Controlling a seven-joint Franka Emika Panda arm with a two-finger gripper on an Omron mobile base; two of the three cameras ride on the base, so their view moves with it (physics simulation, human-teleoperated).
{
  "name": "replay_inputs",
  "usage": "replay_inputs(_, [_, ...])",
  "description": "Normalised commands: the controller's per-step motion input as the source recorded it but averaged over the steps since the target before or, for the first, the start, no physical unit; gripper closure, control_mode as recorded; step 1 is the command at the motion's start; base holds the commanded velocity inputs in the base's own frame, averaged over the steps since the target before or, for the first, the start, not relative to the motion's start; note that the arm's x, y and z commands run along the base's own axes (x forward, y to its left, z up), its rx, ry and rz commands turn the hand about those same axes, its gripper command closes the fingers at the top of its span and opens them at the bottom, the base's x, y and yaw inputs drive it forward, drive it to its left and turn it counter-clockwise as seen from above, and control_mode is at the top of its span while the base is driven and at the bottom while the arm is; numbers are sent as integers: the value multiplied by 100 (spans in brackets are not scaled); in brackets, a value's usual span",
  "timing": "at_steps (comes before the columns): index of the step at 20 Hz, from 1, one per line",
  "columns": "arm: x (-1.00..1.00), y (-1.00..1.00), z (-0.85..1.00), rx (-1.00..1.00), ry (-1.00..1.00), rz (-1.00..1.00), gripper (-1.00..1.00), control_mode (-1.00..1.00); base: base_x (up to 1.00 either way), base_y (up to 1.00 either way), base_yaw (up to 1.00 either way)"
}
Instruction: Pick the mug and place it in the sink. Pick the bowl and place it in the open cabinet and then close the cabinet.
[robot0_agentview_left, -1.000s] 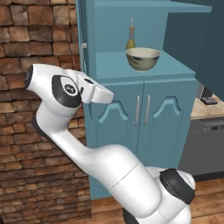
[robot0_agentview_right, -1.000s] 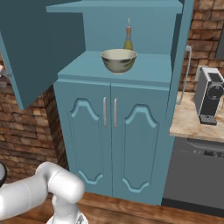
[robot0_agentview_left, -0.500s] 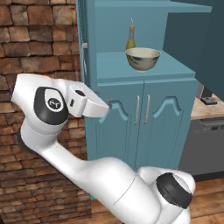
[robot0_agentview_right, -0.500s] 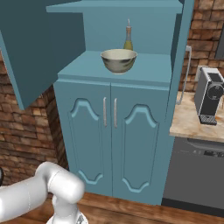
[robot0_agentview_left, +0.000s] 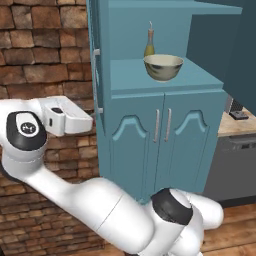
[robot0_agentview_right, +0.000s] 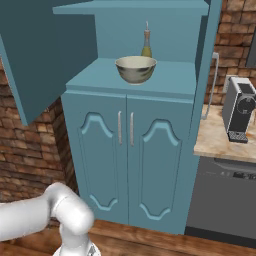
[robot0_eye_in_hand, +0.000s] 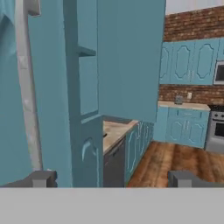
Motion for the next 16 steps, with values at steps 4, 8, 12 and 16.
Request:
replay_inputs(4, [85,78,0,-10,0,-13,-100,-100,0,0,0])
replay_inputs(8, [84,9,0,-10,2,-16,-100,-100,0,0,0])
replay_inputs(12, [95,-14,0,-7,10,-10,-100,-100,0,0,0])
replay_inputs(16, [40,-19,0,-2,2,-4,-100,-100,0,0,0])
